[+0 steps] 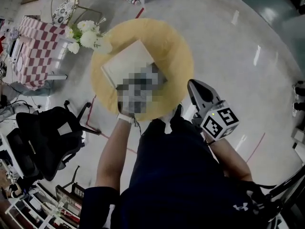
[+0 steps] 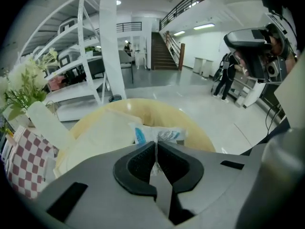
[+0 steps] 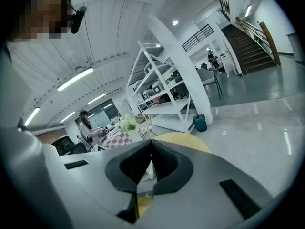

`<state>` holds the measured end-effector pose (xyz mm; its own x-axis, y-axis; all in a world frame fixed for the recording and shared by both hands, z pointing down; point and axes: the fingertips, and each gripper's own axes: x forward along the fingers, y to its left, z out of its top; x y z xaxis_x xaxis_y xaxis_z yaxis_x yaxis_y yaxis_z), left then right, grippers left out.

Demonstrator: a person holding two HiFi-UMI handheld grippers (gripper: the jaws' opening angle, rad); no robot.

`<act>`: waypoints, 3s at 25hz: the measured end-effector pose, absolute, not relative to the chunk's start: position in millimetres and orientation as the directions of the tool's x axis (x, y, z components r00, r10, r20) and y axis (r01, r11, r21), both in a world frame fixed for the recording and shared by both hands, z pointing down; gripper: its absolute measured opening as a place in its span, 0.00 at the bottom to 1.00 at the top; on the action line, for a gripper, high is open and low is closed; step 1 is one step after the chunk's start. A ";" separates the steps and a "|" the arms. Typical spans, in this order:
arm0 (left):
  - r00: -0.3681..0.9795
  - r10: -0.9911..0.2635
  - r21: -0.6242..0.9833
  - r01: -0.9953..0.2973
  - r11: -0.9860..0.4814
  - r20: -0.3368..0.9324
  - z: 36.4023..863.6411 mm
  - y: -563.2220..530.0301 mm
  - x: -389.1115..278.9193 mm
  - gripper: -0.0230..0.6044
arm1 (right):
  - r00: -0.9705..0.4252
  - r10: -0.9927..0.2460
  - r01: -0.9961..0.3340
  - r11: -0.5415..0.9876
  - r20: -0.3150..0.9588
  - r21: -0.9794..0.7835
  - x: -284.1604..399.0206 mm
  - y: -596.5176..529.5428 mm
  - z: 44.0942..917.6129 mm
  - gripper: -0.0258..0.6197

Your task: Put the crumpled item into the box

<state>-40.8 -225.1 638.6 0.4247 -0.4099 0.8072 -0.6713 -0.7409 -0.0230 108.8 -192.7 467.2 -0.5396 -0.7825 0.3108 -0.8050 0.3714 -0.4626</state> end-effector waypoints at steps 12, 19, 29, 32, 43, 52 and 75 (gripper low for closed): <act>0.409 -0.278 0.025 -0.598 -0.801 0.869 686.6 -231.9 -26.4 0.08 | -0.493 -0.796 -0.822 0.293 0.353 -0.488 118.4 -194.4 478.7 0.04; 0.378 -0.247 0.025 -0.587 -0.809 0.892 706.3 -238.7 -24.9 0.09 | -0.479 -0.799 -0.827 0.272 0.364 -0.492 116.3 -189.4 480.5 0.04; 0.410 -0.326 0.013 -0.638 -0.770 0.852 684.6 -244.0 -27.1 0.21 | -0.462 -0.814 -0.839 0.272 0.351 -0.472 115.9 -189.6 475.9 0.04; 0.435 -0.392 0.009 -0.678 -0.735 0.811 656.6 -251.8 -34.8 0.21 | -0.456 -0.822 -0.850 0.289 0.342 -0.441 115.4 -199.2 467.5 0.04; 0.496 -0.712 0.005 -0.822 -0.569 0.497 503.1 -270.4 -70.5 0.15 | -0.521 -0.807 -0.834 0.412 0.278 -0.367 85.9 -225.3 434.2 0.04; 0.426 -0.858 -0.003 -0.895 -0.445 0.286 402.8 -255.5 -113.8 0.13 | -0.575 -0.794 -0.803 0.499 0.199 -0.327 50.4 -234.0 392.3 0.04; 0.382 -0.923 -0.009 -0.924 -0.382 -0.048 276.9 -208.6 -131.8 0.06 | -0.559 -0.824 -0.819 0.566 -0.088 -0.091 34.0 -211.1 275.3 0.04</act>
<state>-131.8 -208.6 276.9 0.3820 -0.9229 -0.0481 -0.9241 -0.3821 -0.0089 34.0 -211.1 275.3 -0.5593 -0.8242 -0.0882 -0.8195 0.5659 -0.0910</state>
